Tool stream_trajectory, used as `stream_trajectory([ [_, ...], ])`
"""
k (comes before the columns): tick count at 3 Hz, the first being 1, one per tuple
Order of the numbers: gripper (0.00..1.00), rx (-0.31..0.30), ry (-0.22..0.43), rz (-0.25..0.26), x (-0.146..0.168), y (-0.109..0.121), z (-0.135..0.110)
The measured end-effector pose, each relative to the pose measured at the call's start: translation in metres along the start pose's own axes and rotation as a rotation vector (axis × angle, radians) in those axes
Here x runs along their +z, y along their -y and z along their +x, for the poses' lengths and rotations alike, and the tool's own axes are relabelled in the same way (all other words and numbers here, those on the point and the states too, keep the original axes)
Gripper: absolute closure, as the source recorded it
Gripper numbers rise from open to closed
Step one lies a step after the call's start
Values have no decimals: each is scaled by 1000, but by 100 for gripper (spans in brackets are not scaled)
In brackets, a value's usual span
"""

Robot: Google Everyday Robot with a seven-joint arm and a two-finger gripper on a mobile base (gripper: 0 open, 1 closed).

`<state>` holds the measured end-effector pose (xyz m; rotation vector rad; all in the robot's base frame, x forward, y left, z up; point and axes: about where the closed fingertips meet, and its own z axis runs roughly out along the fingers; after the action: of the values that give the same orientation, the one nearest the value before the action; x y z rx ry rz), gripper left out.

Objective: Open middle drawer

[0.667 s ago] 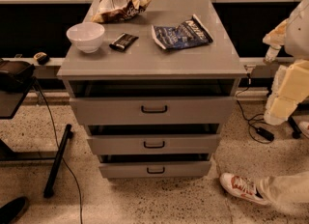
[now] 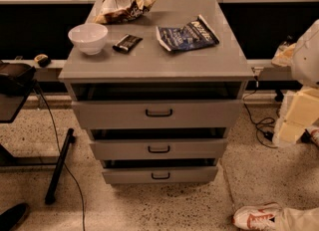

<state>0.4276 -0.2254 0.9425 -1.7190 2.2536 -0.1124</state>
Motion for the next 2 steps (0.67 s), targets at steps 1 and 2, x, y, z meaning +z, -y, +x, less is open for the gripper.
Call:
stream_trajectory([
  [1,0,-22,4,-13,1,-2,-1],
  [2,0,-33,96,-127,69,-21,13],
])
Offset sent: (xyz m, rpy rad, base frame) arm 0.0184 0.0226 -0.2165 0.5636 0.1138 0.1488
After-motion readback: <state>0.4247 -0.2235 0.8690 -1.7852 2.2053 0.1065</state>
